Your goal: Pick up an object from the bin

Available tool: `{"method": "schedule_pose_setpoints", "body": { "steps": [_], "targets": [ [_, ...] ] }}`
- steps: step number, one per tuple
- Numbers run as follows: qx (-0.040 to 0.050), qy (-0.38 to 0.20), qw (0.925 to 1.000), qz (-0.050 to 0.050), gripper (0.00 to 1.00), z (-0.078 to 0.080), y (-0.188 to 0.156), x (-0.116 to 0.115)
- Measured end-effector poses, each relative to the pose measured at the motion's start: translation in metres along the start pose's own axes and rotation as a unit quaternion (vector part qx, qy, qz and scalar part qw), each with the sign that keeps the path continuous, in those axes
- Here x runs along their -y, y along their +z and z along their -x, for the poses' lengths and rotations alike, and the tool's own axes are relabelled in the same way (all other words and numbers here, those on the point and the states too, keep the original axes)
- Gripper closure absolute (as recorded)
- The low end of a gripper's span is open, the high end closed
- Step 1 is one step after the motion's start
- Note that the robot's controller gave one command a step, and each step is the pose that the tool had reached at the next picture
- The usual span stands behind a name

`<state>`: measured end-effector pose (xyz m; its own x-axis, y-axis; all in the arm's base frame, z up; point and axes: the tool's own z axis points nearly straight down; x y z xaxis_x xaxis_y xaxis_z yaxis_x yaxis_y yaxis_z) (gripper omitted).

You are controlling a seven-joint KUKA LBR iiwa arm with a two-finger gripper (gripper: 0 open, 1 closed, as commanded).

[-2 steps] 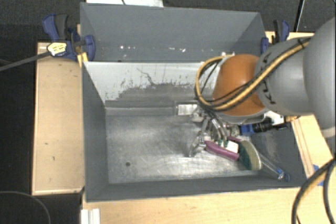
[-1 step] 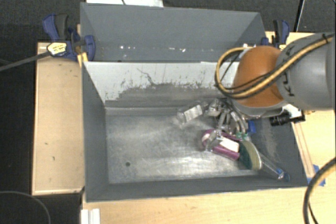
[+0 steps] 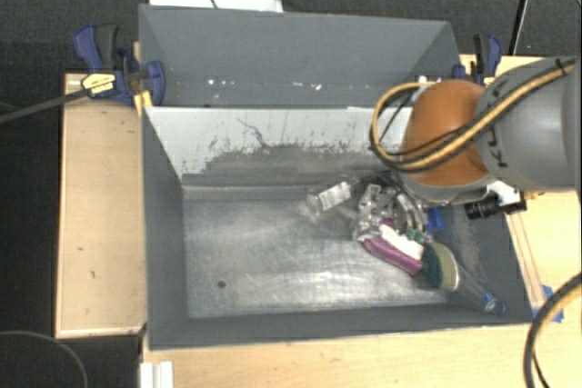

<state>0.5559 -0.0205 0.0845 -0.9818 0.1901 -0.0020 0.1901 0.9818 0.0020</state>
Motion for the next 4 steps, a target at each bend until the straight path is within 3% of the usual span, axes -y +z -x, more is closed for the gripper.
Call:
{"method": "schedule_pose_setpoints", "body": {
  "steps": [1, 2, 3, 4],
  "targets": [
    [-0.0001, 0.001, 1.0, 0.0, 0.0, 0.0, 0.0, 0.0],
    [-0.0003, 0.116, 0.9932, 0.003, 0.0, 0.025, 0.012, 0.025],
    [0.002, 0.185, 0.9827, 0.003, 0.0, 0.014, 0.011, 0.037],
    [0.0072, 0.186, 0.9825, 0.003, 1.0, 0.017, 0.009, 0.038]
  ]
}}
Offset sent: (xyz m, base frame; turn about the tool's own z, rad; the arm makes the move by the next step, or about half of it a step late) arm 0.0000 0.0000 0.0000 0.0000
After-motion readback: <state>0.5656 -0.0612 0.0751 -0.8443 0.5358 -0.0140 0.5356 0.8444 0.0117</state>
